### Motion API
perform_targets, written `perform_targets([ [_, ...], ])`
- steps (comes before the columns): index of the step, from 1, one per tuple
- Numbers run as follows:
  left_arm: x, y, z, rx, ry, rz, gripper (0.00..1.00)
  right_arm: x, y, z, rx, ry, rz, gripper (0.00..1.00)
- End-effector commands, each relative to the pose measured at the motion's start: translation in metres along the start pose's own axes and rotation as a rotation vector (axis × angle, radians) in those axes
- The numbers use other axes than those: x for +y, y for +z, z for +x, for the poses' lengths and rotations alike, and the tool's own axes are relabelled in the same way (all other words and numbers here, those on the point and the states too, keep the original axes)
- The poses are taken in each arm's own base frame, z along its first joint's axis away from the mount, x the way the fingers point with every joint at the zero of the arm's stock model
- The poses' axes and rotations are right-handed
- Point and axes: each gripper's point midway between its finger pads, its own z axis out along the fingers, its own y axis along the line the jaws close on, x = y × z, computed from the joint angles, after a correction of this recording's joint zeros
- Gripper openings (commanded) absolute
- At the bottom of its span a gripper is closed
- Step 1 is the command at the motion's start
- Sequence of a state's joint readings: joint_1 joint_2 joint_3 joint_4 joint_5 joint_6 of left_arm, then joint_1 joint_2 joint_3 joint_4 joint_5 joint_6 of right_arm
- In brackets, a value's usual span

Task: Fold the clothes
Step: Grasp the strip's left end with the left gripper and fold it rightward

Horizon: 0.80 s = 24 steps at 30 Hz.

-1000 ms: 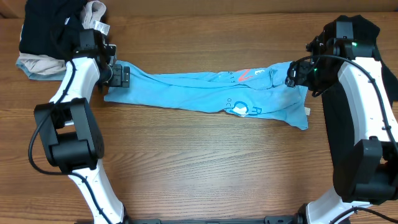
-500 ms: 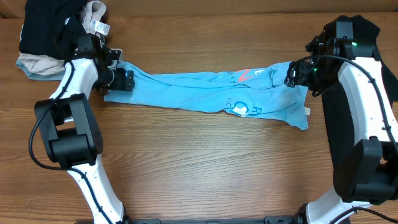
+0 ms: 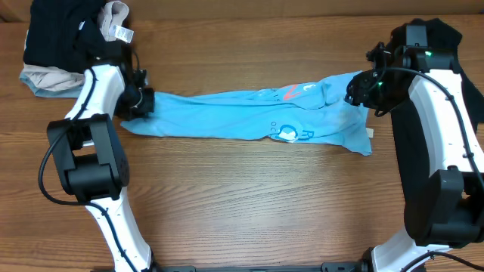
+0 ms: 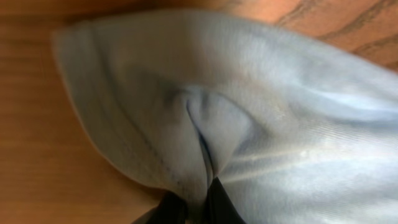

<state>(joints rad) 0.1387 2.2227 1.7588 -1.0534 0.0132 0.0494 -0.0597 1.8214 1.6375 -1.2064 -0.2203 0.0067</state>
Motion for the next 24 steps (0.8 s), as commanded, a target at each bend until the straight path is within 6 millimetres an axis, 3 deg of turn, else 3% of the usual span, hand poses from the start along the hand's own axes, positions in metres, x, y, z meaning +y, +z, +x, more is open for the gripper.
perform_targets([
  [1, 0.022, -0.046, -0.023, -0.074, -0.069, -0.078, 0.04, 0.015, 0.002, 0.003, 0.001, -0.024, -0.028, 0.38],
  [6, 0.031, -0.093, -0.024, -0.075, -0.057, -0.143, 0.04, 0.023, 0.021, 0.017, 0.039, -0.038, -0.031, 0.32],
  [11, 0.012, -0.105, -0.022, -0.066, 0.031, -0.122, 0.04, 0.022, 0.025, 0.021, 0.052, -0.036, -0.027, 0.31],
  [16, -0.036, -0.103, -0.020, -0.056, 0.132, -0.053, 0.04, 0.018, 0.024, 0.018, 0.042, -0.028, -0.026, 0.31],
  [24, -0.148, -0.090, -0.014, -0.096, 0.348, -0.003, 0.04, 0.017, 0.024, 0.015, 0.028, -0.027, -0.027, 0.32],
])
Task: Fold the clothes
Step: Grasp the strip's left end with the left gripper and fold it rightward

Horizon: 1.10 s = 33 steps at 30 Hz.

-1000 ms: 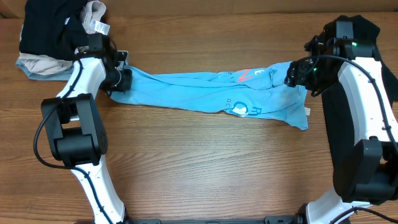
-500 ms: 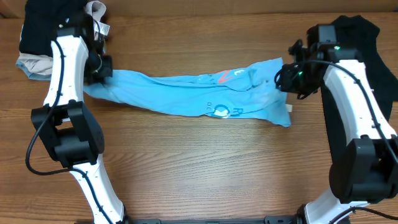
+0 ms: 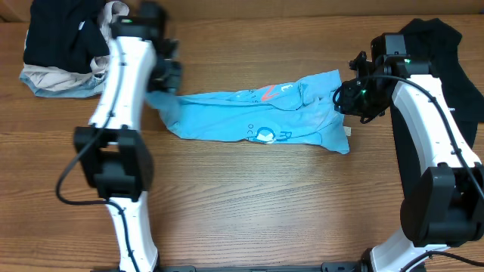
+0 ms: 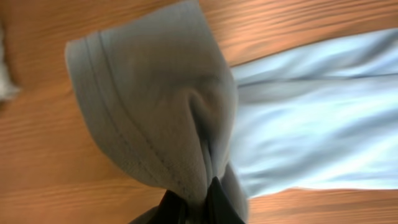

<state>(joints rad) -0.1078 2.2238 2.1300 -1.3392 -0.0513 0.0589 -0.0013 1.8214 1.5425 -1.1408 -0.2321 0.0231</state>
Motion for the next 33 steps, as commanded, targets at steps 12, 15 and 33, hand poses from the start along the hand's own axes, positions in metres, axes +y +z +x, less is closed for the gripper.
perform_targets([
  [12, -0.183, 0.025, -0.006, -0.065, 0.218, 0.093, 0.04, 0.000, -0.004, -0.002, -0.018, 0.004, -0.006, 0.32],
  [15, -0.203, 0.033, -0.003, -0.066, 0.245, 0.100, 0.04, 0.000, -0.004, -0.002, -0.018, 0.004, -0.006, 0.33],
  [33, -0.209, -0.012, -0.015, -0.110, 0.223, 0.131, 1.00, 0.001, -0.004, -0.009, -0.044, -0.003, -0.008, 0.33],
])
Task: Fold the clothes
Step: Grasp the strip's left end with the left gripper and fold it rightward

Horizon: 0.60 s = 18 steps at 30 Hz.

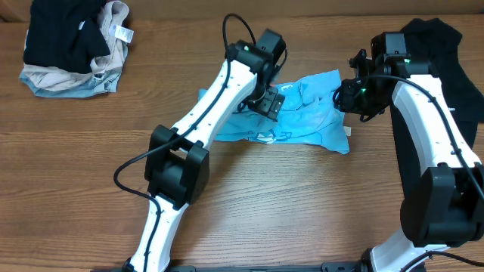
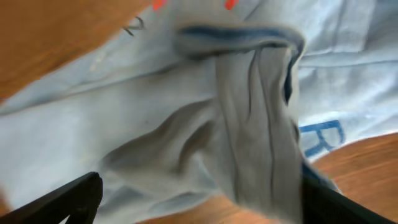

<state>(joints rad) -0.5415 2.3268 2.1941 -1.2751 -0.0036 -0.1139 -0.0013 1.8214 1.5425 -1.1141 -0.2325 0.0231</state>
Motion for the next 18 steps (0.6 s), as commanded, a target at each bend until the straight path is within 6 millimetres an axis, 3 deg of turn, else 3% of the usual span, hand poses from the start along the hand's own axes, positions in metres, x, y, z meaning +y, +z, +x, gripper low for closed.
perform_targets([
  [1, 0.013, -0.028, -0.023, -0.087, -0.019, 0.007, 0.99, 0.000, -0.004, -0.003, -0.018, 0.004, -0.005, 0.33],
  [4, 0.019, -0.028, -0.022, -0.083, 0.008, 0.003, 0.95, -0.002, -0.003, -0.002, -0.018, 0.004, 0.003, 0.33],
  [7, 0.018, -0.018, -0.015, -0.052, 0.024, 0.008, 0.84, -0.010, -0.001, -0.002, -0.020, 0.017, 0.046, 0.33],
  [12, 0.008, -0.001, -0.006, -0.015, 0.035, 0.037, 0.55, -0.017, 0.014, 0.005, -0.012, 0.062, 0.059, 0.33],
  [14, 0.008, 0.001, -0.005, -0.013, 0.034, 0.037, 0.52, -0.019, 0.025, 0.009, -0.012, 0.089, 0.056, 0.33],
  [15, 0.011, 0.001, -0.006, -0.015, 0.028, 0.036, 0.52, -0.021, 0.031, 0.012, -0.013, 0.105, 0.055, 0.43],
  [17, 0.017, -0.001, -0.008, -0.021, 0.014, 0.035, 0.52, -0.024, 0.044, 0.016, -0.017, 0.128, 0.050, 0.75],
  [18, 0.022, -0.003, -0.008, -0.020, 0.003, 0.034, 0.52, -0.026, 0.050, 0.017, -0.023, 0.145, 0.049, 0.82],
])
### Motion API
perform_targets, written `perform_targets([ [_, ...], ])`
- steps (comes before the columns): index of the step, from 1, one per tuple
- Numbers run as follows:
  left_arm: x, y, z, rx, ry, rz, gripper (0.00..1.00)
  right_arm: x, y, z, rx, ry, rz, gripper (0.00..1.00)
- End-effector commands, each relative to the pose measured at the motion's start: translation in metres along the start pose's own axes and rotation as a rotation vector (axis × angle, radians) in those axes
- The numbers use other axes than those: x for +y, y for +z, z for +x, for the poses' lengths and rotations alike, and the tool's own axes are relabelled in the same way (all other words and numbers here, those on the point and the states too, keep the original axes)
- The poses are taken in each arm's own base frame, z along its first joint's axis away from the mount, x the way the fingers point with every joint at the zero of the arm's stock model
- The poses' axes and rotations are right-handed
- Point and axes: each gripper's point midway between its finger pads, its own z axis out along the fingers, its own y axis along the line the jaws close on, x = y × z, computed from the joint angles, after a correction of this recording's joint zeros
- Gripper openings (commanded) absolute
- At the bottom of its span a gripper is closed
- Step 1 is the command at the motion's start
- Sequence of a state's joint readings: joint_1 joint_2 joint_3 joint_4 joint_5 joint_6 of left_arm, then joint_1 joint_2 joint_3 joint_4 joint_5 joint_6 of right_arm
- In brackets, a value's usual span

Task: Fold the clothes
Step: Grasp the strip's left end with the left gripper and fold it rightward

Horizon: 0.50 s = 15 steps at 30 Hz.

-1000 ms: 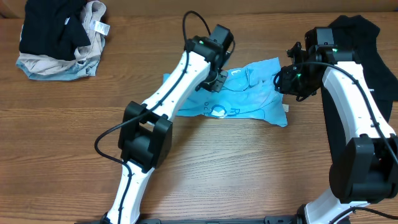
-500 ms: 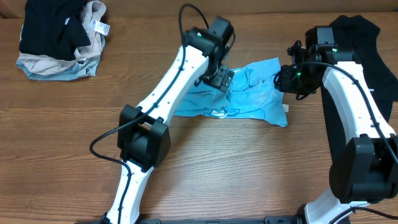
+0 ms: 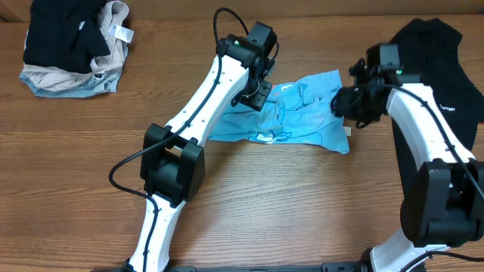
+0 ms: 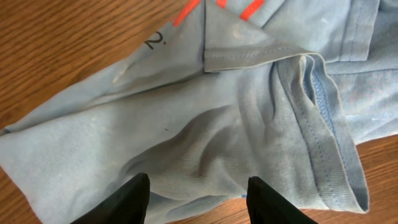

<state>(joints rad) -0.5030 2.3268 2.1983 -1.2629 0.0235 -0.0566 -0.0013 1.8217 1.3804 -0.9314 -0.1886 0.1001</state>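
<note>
The light blue shirt (image 3: 295,113) lies bunched into a short shape right of the table's middle, its left end doubled over onto itself. The left wrist view shows this shirt (image 4: 186,118) close up, with its orange print, a stitched hem and the folded layer on top. My left gripper (image 4: 202,202) hangs open just above the cloth, with nothing between its fingers (image 4: 134,202). Overhead, the left gripper (image 3: 257,89) is over the shirt's upper left part. My right gripper (image 3: 349,102) is at the shirt's right edge; its jaws are hidden by the wrist.
A pile of black and beige clothes (image 3: 72,45) sits at the far left corner. A black garment (image 3: 442,57) lies at the far right, under the right arm. Bare wooden table (image 3: 242,196) fills the front half.
My left gripper has lifted slightly off the folded end and stands wide open above it. The right wrist has shifted a little towards the front. The shirt's outline is unchanged.
The shirt lay stretched long across the table, my left gripper shut on its left end and the right at its right end. Then the left end was lifted and the whole shirt sat further left. Then the left end lay over the shirt's middle, released, and now stays there.
</note>
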Motion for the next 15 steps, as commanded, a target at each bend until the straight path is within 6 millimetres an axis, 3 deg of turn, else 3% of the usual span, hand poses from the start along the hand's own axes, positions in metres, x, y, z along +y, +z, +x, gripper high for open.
perform_targets([
  [1, 0.012, -0.005, -0.002, -0.004, -0.026, 0.013, 0.52, -0.009, 0.019, 0.011, -0.002, 0.089, 0.004, 0.88],
  [4, 0.028, -0.017, -0.002, -0.004, -0.080, 0.011, 0.52, -0.007, 0.034, 0.015, -0.015, 0.113, -0.036, 0.99],
  [15, 0.083, -0.089, -0.013, -0.102, -0.199, 0.012, 0.53, -0.004, 0.077, 0.002, -0.047, 0.111, -0.105, 1.00],
])
